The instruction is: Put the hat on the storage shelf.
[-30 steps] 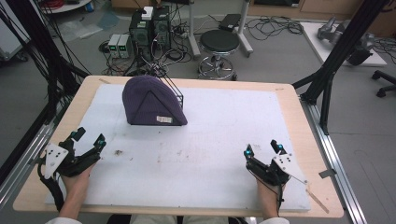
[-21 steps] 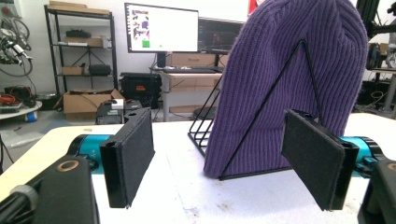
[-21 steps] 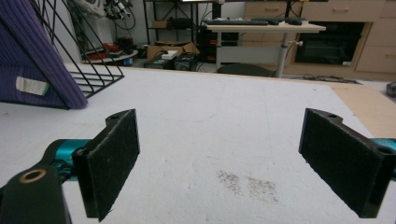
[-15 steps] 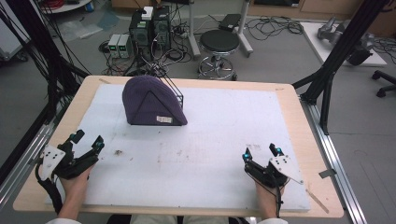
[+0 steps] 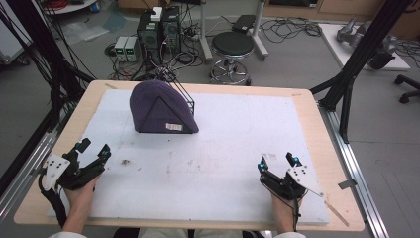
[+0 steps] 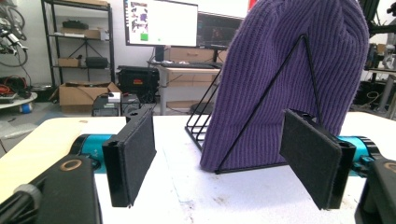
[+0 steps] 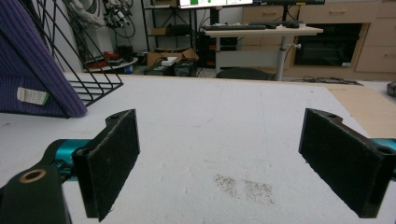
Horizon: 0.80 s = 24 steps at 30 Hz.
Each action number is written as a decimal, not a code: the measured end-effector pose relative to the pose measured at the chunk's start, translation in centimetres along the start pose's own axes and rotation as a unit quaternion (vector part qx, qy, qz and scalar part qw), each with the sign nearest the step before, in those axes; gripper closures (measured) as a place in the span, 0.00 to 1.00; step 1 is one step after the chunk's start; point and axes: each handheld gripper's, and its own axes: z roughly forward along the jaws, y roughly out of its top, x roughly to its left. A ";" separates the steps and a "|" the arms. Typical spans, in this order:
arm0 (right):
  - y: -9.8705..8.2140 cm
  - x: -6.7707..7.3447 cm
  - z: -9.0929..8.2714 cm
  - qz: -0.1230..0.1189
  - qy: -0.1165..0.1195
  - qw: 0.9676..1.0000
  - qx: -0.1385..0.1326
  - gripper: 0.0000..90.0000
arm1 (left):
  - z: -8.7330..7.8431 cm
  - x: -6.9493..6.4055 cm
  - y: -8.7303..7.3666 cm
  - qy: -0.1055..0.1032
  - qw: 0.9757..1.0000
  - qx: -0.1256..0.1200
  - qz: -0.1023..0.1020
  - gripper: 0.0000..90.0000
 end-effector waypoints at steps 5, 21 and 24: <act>0.0 -0.1 0.0 0.003 0.002 1.000 0.003 0.13 | 0.1 -0.1 0.0 -0.002 1.000 0.001 0.002 0.31; -0.1 -0.2 0.0 0.009 0.003 1.000 0.005 0.13 | 0.2 0.0 -0.1 -0.002 1.000 0.006 -0.002 0.31; -0.1 -0.3 0.0 0.009 0.004 1.000 0.005 0.13 | 0.2 0.0 -0.1 -0.002 1.000 0.007 -0.004 0.31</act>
